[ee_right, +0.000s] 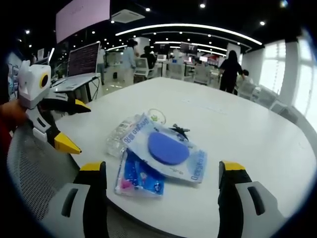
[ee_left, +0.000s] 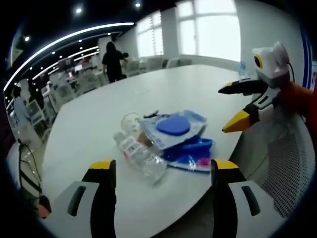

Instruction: Arrange the tabletop items into an orderly group along one side of the table until the central work area is clear of visible clutter.

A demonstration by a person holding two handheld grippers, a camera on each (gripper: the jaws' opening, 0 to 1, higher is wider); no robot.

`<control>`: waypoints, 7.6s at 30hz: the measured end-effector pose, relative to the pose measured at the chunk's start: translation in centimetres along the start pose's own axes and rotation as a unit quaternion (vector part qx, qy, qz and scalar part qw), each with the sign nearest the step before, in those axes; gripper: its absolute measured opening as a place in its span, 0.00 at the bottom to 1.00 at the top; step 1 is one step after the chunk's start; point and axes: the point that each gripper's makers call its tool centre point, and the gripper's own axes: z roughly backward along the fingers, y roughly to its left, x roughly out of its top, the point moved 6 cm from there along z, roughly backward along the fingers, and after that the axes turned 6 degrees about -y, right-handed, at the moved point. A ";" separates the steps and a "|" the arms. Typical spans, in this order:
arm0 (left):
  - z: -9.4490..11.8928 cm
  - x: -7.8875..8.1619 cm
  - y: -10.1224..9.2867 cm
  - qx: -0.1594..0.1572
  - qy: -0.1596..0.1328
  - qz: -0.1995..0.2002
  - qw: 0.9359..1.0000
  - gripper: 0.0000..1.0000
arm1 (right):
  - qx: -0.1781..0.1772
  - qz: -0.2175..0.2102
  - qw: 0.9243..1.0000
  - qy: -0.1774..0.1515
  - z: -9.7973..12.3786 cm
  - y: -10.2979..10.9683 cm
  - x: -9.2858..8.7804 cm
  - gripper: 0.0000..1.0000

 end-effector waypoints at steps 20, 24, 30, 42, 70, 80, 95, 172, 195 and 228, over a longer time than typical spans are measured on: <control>-1.0 0.5 0.5 -0.013 0.002 0.008 1.000 0.74 | -0.001 -0.017 1.000 -0.007 -0.4 -0.6 0.5 0.90; -1.7 1.0 0.5 -0.018 -0.001 0.001 1.000 0.73 | -0.006 -0.015 1.000 -0.006 -0.5 -1.3 0.5 0.89; -2.8 2.2 0.9 -0.023 -0.009 -0.009 1.000 0.71 | -0.011 -0.009 1.000 -0.006 -0.6 -2.5 0.9 0.84; -5.2 3.3 2.1 -0.021 -0.004 -0.016 1.000 0.67 | -0.010 0.001 1.000 -0.003 -1.5 -4.6 1.8 0.75; -10.3 2.9 2.6 -0.029 0.034 -0.011 0.999 0.59 | -0.018 -0.035 0.999 0.030 -4.9 -7.6 0.4 0.66; -10.8 2.4 2.8 -0.031 0.041 -0.011 0.999 0.56 | -0.019 -0.039 0.998 0.046 -5.5 -8.0 -0.3 0.59; -11.5 1.3 2.9 -0.036 0.061 0.002 0.998 0.51 | -0.010 -0.052 0.997 0.063 -6.1 -8.4 -1.2 0.52; -14.1 0.0 2.4 -0.055 0.090 0.025 0.994 0.27 | 0.018 -0.163 0.975 0.152 -10.3 -10.1 -5.9 0.30; -14.3 -0.2 2.4 -0.051 0.093 0.023 0.994 0.20 | 0.020 -0.155 0.975 0.158 -10.2 -10.3 -6.2 0.19; -14.5 -0.2 2.6 -0.045 0.088 0.015 0.995 0.05 | 0.016 -0.134 0.979 0.154 -10.1 -10.4 -5.8 0.02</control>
